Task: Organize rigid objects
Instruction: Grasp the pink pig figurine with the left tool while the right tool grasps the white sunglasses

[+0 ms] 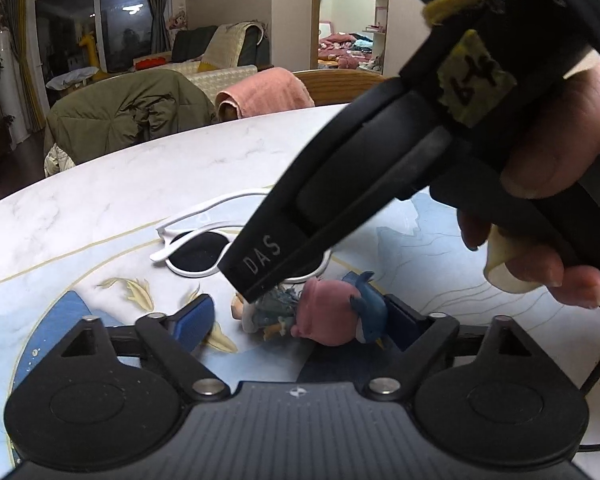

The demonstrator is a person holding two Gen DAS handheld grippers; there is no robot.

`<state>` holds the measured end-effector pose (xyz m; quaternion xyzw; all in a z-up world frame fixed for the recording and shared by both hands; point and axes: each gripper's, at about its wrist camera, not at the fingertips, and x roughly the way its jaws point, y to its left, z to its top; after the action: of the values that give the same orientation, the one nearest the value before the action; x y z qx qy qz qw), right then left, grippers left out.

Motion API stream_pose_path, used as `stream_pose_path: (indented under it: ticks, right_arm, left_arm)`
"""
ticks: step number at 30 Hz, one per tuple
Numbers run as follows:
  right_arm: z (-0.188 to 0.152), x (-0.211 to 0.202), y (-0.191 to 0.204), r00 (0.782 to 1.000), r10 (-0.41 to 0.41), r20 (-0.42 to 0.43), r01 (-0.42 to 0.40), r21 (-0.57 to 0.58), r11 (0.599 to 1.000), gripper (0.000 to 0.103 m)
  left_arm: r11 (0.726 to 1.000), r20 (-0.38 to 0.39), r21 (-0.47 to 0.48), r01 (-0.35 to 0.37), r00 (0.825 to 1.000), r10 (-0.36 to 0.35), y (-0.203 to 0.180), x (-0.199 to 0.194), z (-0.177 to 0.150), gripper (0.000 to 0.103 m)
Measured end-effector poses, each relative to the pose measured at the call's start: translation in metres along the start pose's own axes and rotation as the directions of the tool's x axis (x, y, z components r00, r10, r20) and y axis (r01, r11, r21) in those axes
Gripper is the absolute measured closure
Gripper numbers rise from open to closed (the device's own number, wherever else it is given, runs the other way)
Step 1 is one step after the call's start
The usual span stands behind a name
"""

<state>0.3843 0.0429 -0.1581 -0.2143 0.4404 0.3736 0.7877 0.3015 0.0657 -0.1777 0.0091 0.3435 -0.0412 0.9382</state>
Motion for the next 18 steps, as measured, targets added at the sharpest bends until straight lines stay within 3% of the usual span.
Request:
stream_pose_path:
  ticks: [4,18]
  right_arm:
    - [0.001,-0.001,0.002,1.000,-0.005,0.003,0.005,-0.010,1.000,0.060]
    - [-0.009,-0.027,-0.005,0.999,-0.037,0.019,0.036,0.055,0.998,0.061]
  left_arm:
    - [1.000,0.003,0.012,0.012,1.000,-0.012,-0.002,-0.002,0.000,0.025]
    - [1.000,-0.014,-0.014,0.009,1.000,-0.009,0.002,-0.015,-0.001,0.026]
